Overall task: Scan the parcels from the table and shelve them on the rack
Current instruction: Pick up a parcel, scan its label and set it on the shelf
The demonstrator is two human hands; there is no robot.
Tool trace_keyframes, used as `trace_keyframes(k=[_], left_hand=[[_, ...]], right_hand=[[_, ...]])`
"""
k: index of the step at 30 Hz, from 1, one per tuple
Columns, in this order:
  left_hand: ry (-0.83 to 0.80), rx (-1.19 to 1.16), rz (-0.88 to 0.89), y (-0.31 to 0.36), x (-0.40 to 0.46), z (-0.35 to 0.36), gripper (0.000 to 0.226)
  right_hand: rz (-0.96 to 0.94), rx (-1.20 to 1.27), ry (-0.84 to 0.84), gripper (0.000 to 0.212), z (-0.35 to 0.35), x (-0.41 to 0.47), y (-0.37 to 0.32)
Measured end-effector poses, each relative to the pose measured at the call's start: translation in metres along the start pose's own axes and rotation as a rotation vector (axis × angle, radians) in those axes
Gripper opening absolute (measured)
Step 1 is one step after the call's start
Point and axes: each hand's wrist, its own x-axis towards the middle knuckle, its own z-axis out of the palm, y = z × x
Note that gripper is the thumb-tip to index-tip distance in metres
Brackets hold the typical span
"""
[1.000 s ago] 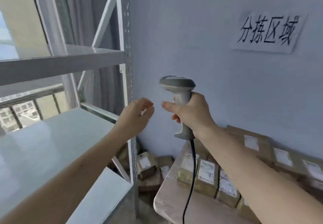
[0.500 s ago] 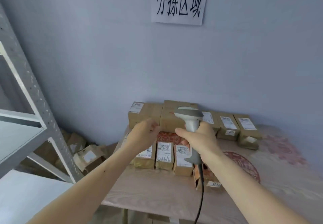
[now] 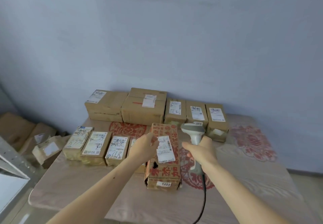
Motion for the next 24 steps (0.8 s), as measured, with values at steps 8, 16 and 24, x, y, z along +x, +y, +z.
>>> trace_keyframes(k=[8,16,24], left_hand=[[-0.071,0.019,0.057,0.047,0.079,0.046,0.026],[-0.17,0.012,0.112,0.1,0.169,0.103,0.027],[-0.266,0.033,0.041,0.139,0.215,0.198,0.03]], right_hand=[[0.126,-0.026,0.107,0.021,-0.055,0.084,0.03],[0.17,-0.053,0.278,0.015,-0.106,0.171,0.041],[0.147,-0.092,0.354,0.027,-0.132,0.264,0.084]])
